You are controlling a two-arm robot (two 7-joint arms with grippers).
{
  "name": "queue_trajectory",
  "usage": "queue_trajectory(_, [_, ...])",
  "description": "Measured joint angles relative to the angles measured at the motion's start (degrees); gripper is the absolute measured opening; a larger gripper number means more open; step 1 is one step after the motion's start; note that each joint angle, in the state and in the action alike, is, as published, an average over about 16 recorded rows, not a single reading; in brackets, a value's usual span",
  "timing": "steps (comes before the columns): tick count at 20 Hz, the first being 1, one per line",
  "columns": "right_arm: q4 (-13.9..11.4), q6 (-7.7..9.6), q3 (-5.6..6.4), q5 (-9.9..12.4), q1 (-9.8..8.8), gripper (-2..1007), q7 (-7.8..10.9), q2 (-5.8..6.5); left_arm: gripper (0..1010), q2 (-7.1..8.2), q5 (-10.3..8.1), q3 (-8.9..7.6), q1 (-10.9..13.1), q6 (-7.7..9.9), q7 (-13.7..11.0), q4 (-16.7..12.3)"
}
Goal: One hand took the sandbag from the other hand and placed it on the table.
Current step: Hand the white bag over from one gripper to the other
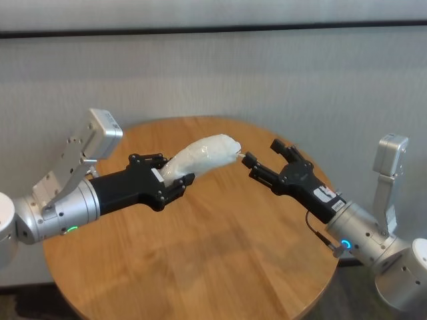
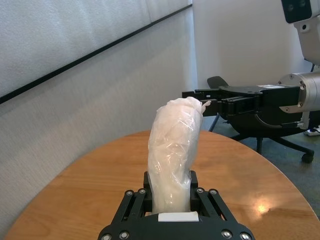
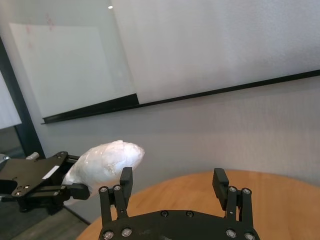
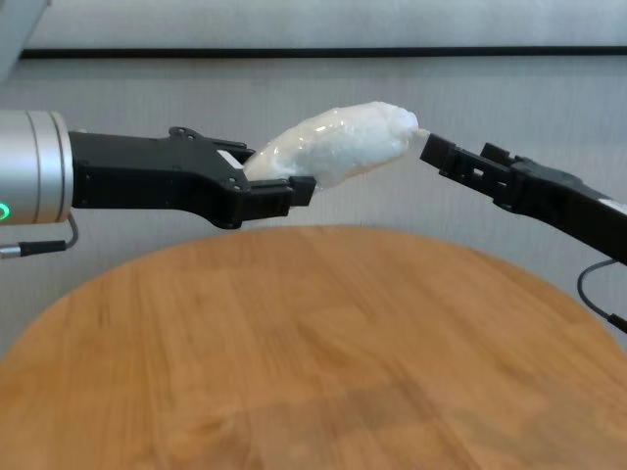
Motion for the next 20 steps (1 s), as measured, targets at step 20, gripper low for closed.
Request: queue_trajectory(20, [7.92,7.37,-2.35,15.85,4.52,1006,16.46,-2.19,409,0.0,0.0,0.0,0.0,0.0,0.0,0.0])
